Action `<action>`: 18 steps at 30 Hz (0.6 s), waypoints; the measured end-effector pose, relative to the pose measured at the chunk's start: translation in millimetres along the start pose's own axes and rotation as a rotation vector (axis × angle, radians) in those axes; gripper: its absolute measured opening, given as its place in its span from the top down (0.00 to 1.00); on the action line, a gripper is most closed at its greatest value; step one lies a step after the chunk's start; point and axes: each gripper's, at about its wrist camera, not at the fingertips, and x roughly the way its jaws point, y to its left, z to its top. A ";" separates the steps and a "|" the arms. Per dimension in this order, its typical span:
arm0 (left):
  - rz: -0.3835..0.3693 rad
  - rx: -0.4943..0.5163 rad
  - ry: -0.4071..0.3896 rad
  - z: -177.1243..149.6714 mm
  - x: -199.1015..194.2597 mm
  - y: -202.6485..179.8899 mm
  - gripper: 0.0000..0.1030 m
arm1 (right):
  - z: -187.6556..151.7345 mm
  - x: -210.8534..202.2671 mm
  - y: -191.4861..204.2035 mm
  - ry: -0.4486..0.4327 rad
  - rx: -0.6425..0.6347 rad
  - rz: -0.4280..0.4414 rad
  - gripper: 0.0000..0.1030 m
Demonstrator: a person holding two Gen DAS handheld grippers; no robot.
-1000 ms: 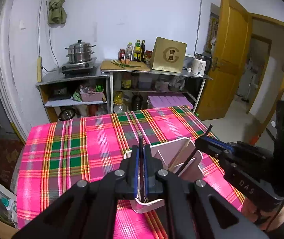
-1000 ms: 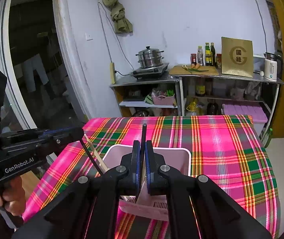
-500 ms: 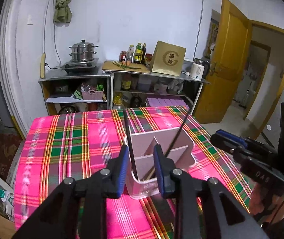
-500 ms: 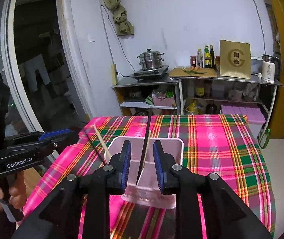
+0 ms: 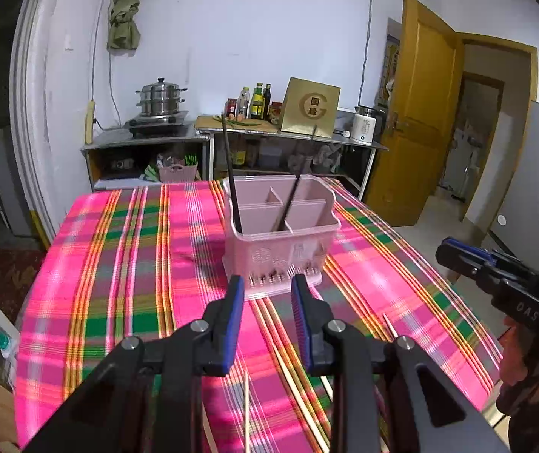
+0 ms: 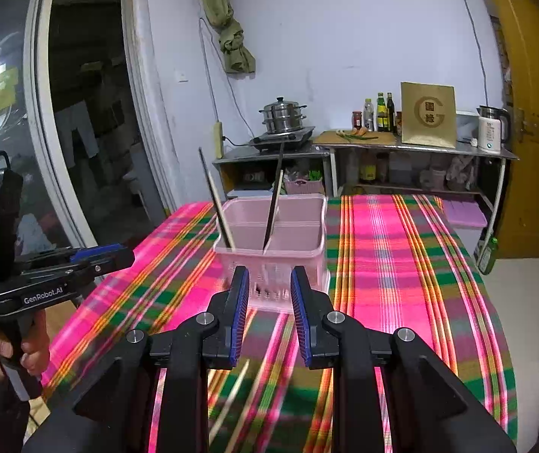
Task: Organize utensils
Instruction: 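Lower the left tool onto a light chopstick and close it while the right tool grasps another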
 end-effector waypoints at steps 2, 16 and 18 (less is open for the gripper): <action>0.001 -0.012 0.000 -15.3 -4.6 -0.5 0.74 | -13.6 -7.6 -0.9 0.008 0.005 -0.010 0.77; 0.049 -0.075 0.087 -85.8 -11.6 7.5 0.65 | -83.6 -24.0 2.0 0.087 0.044 -0.018 0.77; 0.051 -0.062 0.105 -91.2 -7.8 6.8 0.65 | -87.2 -22.4 1.7 0.096 0.045 -0.023 0.77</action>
